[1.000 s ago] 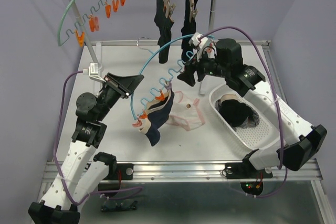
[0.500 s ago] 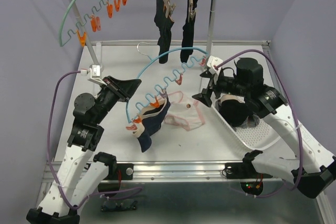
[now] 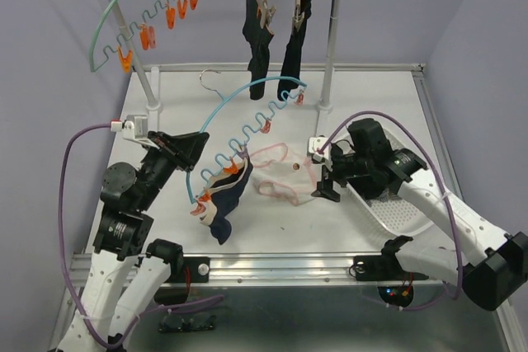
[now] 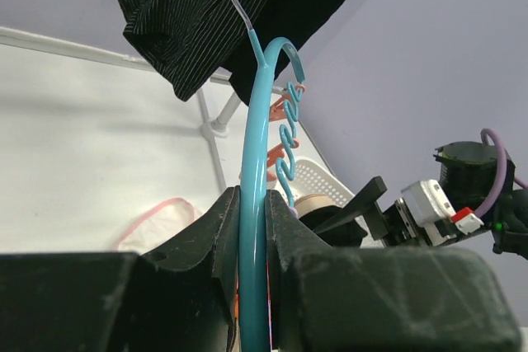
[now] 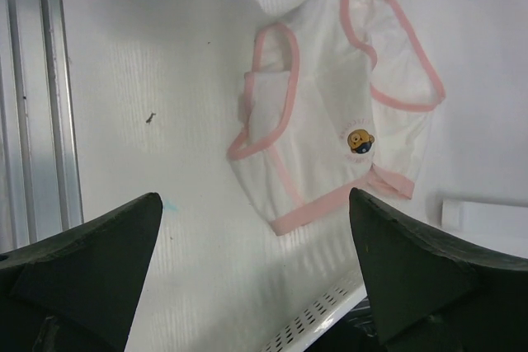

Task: Remove the underwear clipped to the hanger
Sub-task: Pick up the underwear from the center of the board.

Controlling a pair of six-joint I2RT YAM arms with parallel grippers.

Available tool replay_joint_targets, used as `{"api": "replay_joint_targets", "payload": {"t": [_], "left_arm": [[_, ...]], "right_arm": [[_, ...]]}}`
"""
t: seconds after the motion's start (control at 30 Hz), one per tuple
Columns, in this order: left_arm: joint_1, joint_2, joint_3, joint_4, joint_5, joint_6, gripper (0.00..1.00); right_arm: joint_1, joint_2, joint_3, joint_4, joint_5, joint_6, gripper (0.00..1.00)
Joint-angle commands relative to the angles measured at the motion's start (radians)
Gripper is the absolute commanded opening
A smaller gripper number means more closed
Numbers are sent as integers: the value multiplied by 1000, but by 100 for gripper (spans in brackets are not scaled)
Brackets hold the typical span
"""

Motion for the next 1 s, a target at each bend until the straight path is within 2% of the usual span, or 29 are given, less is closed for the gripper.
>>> {"api": "replay_joint_targets", "payload": {"t": [0.0,0.23,0.57,0.8,0.97], "left_arm": [[-4,-39,35,85,-28,48,0],[-4,-74,7,89,-74,67,0],[-4,-103,-1,91,-130,140,0],[-4,-117,-5,95,-152,190,0],[-4,-113,-16,102,-170,213,0]], "right_arm": [[26,60,-13,27,31,-29,100],[148,201,-35,141,254,2,100],[179,447,-15,300,406,54,100],[179,548,-4,342,424,92,100],[181,597,2,350,425,117,93]]}}
